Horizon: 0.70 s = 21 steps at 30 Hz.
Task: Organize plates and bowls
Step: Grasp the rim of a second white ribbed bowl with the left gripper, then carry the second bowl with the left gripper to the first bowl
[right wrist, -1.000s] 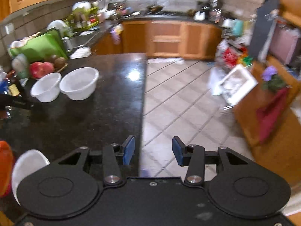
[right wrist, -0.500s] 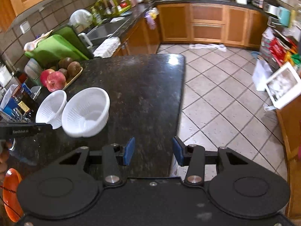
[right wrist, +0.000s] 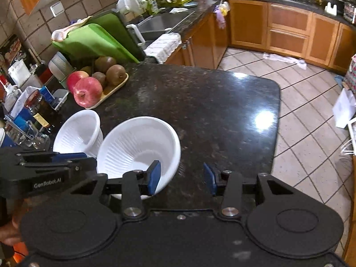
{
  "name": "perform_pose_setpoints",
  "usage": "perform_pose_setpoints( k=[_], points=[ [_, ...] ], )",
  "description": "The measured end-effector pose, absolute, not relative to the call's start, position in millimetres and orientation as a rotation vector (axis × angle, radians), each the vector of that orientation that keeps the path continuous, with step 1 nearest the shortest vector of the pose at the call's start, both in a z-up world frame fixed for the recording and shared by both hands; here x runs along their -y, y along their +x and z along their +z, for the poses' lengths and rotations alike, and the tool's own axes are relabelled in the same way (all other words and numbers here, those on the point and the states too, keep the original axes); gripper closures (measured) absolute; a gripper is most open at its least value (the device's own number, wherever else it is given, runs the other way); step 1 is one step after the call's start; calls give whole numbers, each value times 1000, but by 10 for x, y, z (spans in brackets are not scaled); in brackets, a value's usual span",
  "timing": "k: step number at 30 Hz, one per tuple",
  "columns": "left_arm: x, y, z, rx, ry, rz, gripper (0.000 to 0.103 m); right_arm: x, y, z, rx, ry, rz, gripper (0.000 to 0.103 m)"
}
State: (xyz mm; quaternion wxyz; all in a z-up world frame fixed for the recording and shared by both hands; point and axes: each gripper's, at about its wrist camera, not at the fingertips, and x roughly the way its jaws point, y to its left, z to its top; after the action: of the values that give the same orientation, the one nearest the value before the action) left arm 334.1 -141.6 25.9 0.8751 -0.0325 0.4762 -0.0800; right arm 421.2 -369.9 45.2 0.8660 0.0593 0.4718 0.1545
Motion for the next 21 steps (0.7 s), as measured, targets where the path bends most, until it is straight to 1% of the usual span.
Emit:
perform_pose_setpoints(
  k=[3,5,8,10,11,12,15,21],
  points=[
    [1404,3386,281,-980,-86,-163,78,3637,4324,398,-988,122,323,61],
    [1415,3429,257,-987,-90,-153,78,3624,4372,368,-990,121,323,61],
    [1444,3482,205,-1004,-95,-156,78,3594,4418,330,-994,115,327,68],
    [1472,3506,170,-1017,-99,-159,78,3562,4426,307,-997,103,334,69],
    [1484,3522,154,-1022,-99,-161,78,3546,4435,300,-999,95,333,72],
    [1493,3535,141,-1025,-99,-162,78,3531,4433,286,-1000,84,331,76],
    [1539,3560,113,-1026,-83,-157,78,3460,4466,233,-1005,65,335,81],
    [1601,3616,38,-1034,-68,-153,77,3431,4433,189,-997,28,321,87]
  ],
)
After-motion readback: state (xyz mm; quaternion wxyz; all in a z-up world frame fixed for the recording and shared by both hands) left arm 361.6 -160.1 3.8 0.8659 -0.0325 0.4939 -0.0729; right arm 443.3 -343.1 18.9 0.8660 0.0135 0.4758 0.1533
